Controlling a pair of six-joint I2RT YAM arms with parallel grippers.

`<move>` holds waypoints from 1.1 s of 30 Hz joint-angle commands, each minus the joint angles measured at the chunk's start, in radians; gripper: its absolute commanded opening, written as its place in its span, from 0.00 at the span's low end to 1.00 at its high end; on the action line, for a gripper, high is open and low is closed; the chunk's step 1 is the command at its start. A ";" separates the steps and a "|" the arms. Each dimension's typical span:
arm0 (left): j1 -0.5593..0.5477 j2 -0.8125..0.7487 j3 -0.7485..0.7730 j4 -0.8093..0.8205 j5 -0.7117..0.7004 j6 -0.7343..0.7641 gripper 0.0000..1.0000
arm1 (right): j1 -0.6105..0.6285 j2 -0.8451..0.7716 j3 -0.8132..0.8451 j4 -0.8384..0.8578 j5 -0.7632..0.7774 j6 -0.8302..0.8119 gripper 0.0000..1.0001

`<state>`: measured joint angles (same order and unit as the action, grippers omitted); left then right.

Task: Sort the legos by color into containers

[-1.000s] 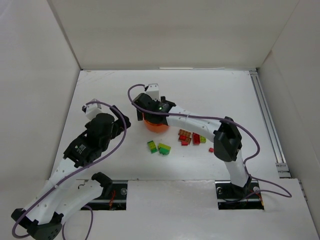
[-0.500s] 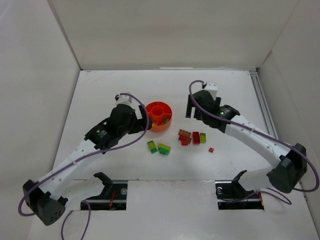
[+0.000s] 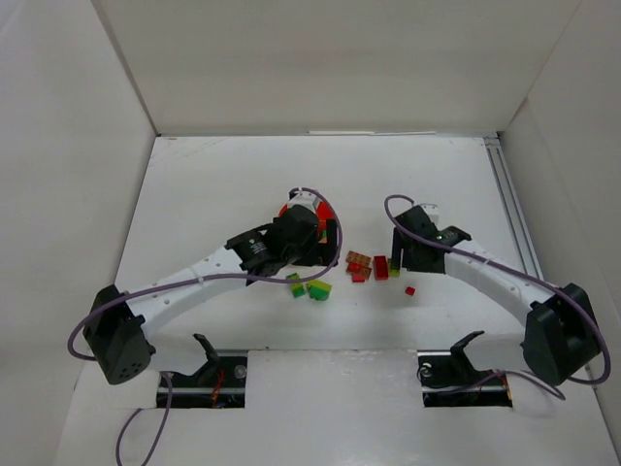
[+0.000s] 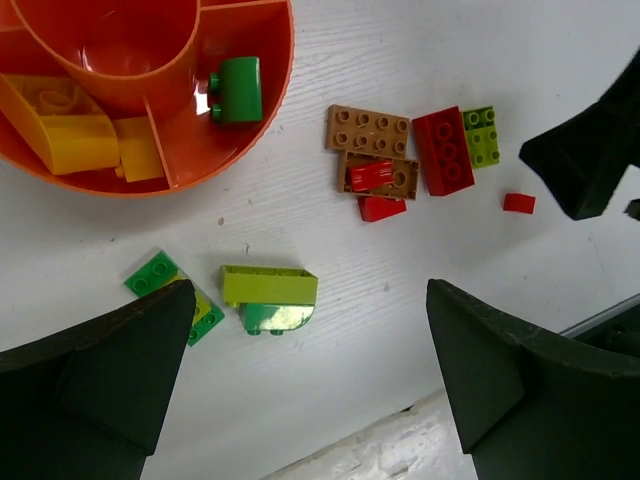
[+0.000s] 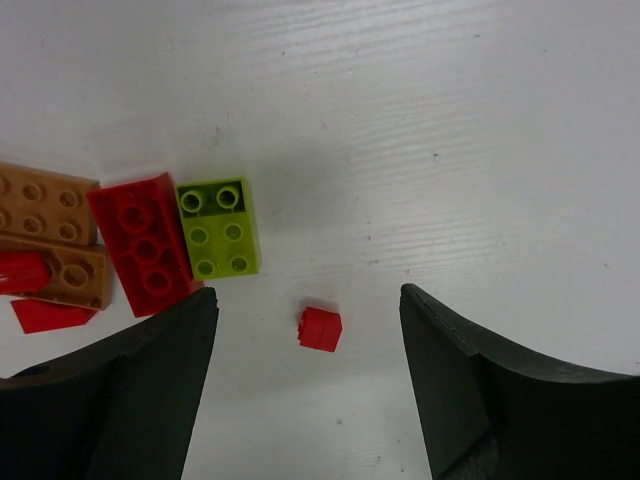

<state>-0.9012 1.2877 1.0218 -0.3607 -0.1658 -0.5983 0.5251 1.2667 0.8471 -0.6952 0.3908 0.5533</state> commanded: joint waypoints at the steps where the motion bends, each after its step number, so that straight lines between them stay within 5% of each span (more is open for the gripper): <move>1: 0.002 0.004 0.046 0.058 0.012 0.008 1.00 | 0.001 0.042 -0.005 0.036 -0.046 -0.024 0.77; 33: 0.002 0.058 0.092 0.009 -0.014 -0.012 1.00 | -0.030 0.335 0.072 0.257 -0.135 -0.063 0.77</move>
<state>-0.9012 1.3537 1.0649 -0.3420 -0.1585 -0.6071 0.5049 1.5898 0.8932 -0.4778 0.2508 0.4622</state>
